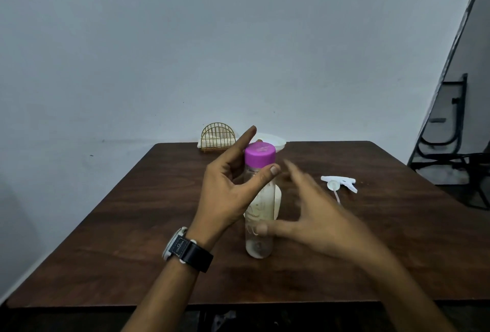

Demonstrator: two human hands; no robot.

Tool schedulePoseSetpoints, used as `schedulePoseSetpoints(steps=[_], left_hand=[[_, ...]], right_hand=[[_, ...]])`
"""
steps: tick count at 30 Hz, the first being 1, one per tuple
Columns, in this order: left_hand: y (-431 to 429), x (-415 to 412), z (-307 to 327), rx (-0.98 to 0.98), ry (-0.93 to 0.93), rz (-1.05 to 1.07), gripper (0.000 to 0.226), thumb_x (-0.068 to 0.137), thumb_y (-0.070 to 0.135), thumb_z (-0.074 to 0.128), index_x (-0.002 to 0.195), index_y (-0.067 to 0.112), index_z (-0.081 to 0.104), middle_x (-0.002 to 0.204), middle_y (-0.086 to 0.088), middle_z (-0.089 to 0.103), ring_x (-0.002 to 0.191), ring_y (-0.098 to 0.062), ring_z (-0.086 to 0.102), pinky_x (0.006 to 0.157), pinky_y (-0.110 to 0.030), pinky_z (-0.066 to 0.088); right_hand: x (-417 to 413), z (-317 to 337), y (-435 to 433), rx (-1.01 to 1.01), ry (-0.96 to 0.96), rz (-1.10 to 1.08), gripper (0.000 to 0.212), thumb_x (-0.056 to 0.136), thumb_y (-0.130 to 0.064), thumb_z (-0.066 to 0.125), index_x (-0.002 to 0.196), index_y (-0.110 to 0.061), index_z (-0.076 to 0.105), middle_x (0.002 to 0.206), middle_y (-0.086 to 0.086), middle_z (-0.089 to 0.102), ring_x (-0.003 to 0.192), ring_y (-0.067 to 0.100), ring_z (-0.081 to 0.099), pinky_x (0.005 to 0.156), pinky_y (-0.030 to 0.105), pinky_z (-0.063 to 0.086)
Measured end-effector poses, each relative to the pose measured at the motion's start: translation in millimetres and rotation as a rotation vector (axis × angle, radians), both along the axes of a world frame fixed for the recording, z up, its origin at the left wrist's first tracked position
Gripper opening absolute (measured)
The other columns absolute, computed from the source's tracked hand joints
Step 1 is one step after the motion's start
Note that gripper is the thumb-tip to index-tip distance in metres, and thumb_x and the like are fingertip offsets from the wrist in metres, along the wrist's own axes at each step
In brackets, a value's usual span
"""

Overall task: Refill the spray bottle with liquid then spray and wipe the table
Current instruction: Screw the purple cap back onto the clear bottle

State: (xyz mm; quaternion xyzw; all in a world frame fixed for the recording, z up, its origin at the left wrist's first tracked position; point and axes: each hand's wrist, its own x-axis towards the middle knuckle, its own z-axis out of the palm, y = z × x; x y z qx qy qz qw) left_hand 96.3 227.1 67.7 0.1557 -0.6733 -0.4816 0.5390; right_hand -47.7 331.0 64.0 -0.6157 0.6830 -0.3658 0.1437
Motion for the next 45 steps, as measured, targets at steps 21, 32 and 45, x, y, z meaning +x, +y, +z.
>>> schedulePoseSetpoints(steps=[21, 32, 45], left_hand=[[-11, 0, -42, 0.099, -0.288, 0.009, 0.056, 0.067, 0.024, 0.099, 0.119, 0.022, 0.076, 0.104, 0.006, 0.082, 0.102, -0.011, 0.077, 0.093, -0.036, 0.062], [-14, 3, -39, 0.109, -0.34, 0.0, 0.053, 0.069, 0.028, 0.098, 0.117, 0.017, 0.078, 0.105, 0.004, 0.082, 0.102, -0.013, 0.078, 0.093, -0.038, 0.062], [-13, 3, -42, 0.119, -0.288, -0.002, 0.047, 0.068, 0.014, 0.098, 0.111, 0.015, 0.08, 0.1, 0.001, 0.082, 0.098, -0.016, 0.079, 0.089, -0.035, 0.063]], right_hand=[[-5, 109, -21, -0.02, 0.467, 0.24, 0.057, 0.094, -0.001, 0.065, 0.131, -0.044, 0.066, 0.132, -0.021, 0.059, 0.117, 0.006, 0.06, 0.1, 0.038, 0.053], [0, 118, -28, 0.04, 0.503, 0.251, 0.056, 0.088, 0.004, 0.069, 0.122, -0.04, 0.072, 0.131, -0.017, 0.063, 0.119, 0.005, 0.06, 0.102, 0.035, 0.053], [6, 111, -21, -0.243, 0.73, -0.168, 0.092, 0.091, -0.078, 0.001, 0.062, -0.012, 0.057, 0.068, 0.004, 0.063, 0.065, 0.021, 0.059, 0.059, 0.033, 0.042]])
